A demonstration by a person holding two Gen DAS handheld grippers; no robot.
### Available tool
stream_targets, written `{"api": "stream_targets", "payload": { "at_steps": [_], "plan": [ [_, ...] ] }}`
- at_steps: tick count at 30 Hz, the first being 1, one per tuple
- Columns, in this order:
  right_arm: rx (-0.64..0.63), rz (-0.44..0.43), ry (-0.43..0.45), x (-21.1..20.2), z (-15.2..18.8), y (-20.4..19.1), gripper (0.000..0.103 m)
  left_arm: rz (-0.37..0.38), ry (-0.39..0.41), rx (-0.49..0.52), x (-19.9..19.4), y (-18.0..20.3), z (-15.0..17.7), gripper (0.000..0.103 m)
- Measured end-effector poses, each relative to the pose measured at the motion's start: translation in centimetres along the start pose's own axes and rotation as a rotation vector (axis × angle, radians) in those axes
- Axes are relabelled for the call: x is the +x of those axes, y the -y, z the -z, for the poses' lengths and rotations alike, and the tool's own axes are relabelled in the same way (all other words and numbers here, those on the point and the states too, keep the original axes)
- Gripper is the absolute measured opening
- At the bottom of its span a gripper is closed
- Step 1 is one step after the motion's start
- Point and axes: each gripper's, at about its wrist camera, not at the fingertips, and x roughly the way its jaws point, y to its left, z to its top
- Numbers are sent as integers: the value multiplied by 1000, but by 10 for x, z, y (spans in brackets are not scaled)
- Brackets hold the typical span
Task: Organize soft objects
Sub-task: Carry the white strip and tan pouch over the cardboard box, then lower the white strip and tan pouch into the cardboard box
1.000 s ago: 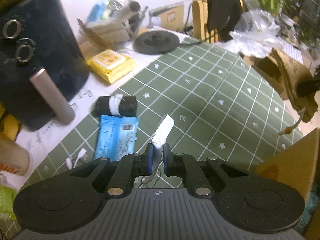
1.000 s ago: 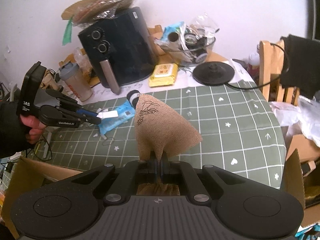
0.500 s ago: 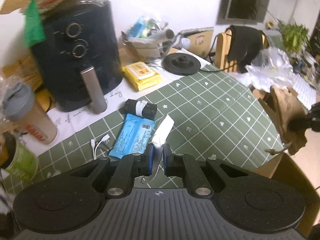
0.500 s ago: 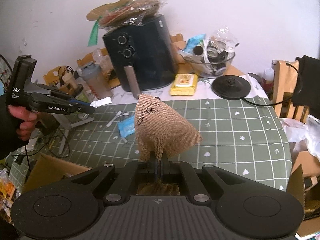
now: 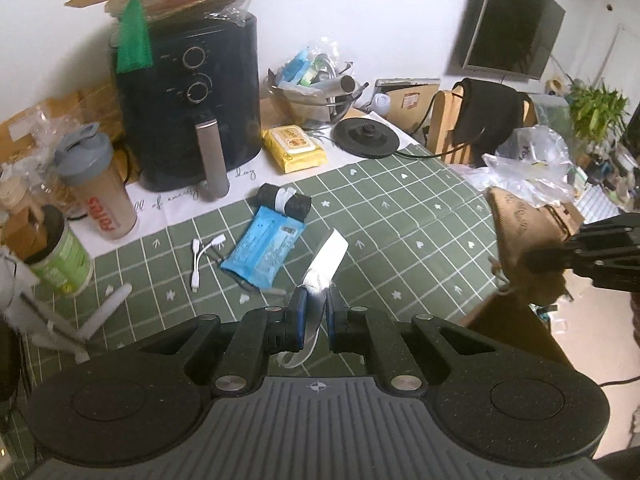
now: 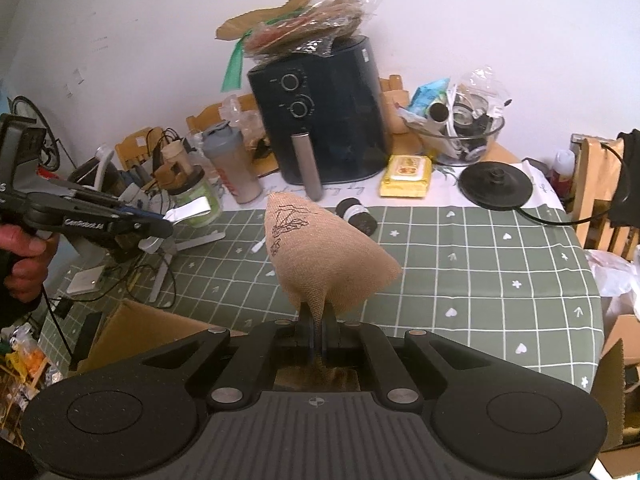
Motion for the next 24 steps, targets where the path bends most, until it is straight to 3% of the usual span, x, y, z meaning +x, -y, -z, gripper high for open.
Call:
{"api": "stream_targets", "payload": {
  "at_steps": [17,20,22,24],
  "plan": [
    [-43,-70,15,-21,8,-36,6,58,-15,-128,-39,21,49,11],
    [-45,-80,10,-23,12,-41,6,80,-18,-159,-38,22,62,15],
    [-46,-85,3,-24,16,-44,6,85,-26,-173,-38,23,71,34],
    [-44,-87,-4,-25,21,-46,6,68,-27,-165,-38,26,80,45]
  ]
}}
